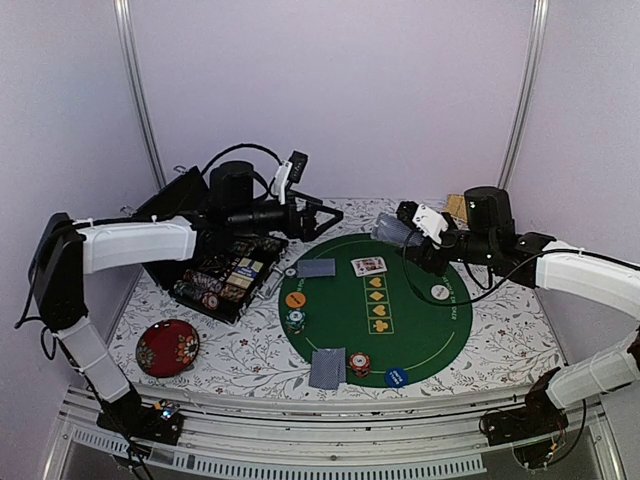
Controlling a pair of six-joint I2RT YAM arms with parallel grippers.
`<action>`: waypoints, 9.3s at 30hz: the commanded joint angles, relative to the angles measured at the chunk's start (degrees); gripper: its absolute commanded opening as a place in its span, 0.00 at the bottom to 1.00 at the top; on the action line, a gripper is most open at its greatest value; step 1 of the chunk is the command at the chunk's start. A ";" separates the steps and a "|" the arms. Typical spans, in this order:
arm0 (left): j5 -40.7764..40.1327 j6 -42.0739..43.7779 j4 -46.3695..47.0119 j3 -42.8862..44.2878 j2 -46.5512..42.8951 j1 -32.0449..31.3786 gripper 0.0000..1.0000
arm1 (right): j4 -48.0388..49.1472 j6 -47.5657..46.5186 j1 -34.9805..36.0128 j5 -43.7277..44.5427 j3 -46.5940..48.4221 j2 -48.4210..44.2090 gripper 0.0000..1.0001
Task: Distribute texas hold em gaming equipment
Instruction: Pick up the poker card from the face-down deck piles, then flop the poker card into the community card area, then move the poker card to the community card area, then pick up the poker card from the face-down deck piles, then flop the poker card into the community card area.
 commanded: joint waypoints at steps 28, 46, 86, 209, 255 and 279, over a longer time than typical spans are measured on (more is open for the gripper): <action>-3.52 -4.22 -4.68 -2.50 0.67 -4.40 0.35 | 4.84 -0.51 9.07 -0.03 7.69 11.47 0.47; -2.13 -1.56 -6.83 -4.10 -3.55 -4.28 0.14 | 4.52 -0.88 8.93 0.61 8.04 11.18 0.47; -6.66 74.82 38.18 -12.35 24.58 -7.22 0.00 | 0.39 -0.26 -2.18 1.73 4.14 0.13 0.47; 6.68 -10.07 2.09 -2.12 -1.91 -1.14 0.98 | 1.67 0.52 6.76 0.02 5.49 4.60 0.46; 2.45 1.89 -5.90 -4.57 -5.09 -3.63 0.00 | 2.42 -0.54 8.80 0.36 7.54 7.15 0.46; -12.37 62.10 36.75 -22.97 8.56 -6.88 0.00 | 3.48 4.22 -3.41 -0.15 3.48 0.57 0.46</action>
